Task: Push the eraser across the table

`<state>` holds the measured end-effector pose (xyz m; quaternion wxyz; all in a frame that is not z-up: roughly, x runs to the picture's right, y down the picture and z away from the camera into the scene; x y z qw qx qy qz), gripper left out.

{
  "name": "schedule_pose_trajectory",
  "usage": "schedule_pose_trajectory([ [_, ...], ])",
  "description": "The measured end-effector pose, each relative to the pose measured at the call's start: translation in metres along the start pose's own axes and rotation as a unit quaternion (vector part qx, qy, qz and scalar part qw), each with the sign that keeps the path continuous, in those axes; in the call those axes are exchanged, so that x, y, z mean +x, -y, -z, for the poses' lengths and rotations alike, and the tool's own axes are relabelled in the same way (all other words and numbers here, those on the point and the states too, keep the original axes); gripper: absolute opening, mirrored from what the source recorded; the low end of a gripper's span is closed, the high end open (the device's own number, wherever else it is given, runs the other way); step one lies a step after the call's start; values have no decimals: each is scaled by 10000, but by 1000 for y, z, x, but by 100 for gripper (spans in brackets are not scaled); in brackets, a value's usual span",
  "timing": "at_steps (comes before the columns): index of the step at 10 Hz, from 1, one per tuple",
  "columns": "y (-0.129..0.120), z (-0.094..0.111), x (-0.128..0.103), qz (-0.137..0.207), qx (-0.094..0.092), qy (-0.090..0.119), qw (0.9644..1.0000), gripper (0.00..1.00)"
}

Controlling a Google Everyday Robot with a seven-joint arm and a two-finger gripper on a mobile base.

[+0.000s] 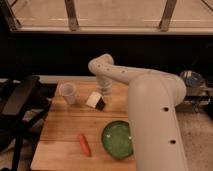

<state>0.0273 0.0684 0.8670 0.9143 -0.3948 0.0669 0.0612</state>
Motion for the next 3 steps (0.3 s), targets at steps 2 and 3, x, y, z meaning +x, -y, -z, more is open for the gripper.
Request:
schedule_pose_trajectory([
  [2,16,13,-1,-92,81,267,9996,0],
  [3,16,12,-7,-55,22,209,9998,0],
])
